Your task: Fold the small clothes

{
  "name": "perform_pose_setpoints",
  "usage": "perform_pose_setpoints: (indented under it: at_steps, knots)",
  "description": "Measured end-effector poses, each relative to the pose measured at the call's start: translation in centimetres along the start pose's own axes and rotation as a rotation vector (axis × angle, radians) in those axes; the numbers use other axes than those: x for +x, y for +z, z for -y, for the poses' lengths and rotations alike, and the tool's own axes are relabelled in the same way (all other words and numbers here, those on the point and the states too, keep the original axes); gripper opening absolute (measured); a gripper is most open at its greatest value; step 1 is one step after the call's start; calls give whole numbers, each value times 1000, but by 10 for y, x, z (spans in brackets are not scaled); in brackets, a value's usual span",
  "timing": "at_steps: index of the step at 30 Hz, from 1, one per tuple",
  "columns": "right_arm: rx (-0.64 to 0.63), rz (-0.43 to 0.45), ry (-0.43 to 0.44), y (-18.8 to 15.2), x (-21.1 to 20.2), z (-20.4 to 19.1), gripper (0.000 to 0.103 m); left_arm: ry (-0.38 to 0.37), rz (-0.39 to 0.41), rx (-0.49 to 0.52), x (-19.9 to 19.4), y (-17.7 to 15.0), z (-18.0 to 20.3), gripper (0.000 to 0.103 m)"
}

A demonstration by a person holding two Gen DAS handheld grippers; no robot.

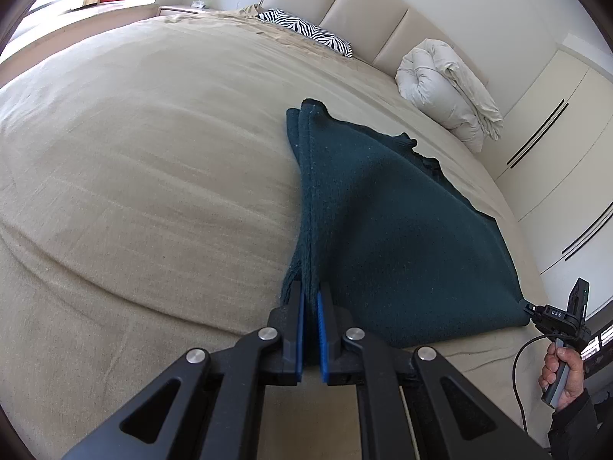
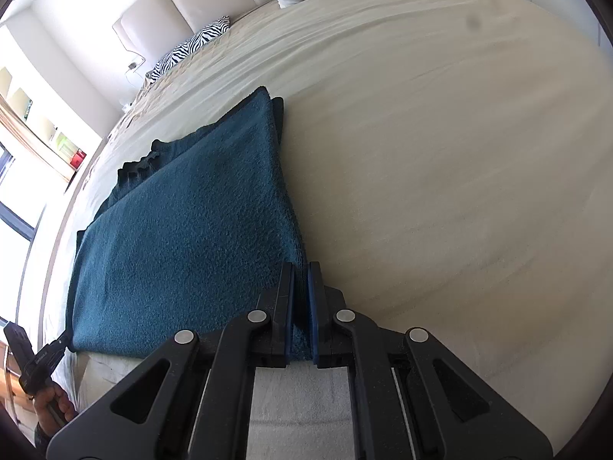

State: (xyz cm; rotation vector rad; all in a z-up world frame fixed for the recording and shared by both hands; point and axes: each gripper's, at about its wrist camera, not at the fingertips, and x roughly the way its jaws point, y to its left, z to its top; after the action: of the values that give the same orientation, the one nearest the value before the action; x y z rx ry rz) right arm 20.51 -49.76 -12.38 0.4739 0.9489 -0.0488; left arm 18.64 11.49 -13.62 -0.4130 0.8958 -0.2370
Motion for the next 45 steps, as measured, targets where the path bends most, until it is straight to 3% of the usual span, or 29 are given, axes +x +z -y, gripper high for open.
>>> perform_pose_setpoints:
  at_steps: [10,39,43,45]
  knots:
    - [-19,3,-36,-6,-6,-6,5,-1,-5,-2,1,2,-2,8]
    - [37,-17,-12,-23,-13,10,5,-16,-23,-1,0,-1,-10,8]
    - [74,-24,50,-19,-9,21,9,-49,-41,-21,-3,3,-13,14]
    - [79,-14,50,-18,-16,22,25,-29,-44,-29,-13,6,-12,32]
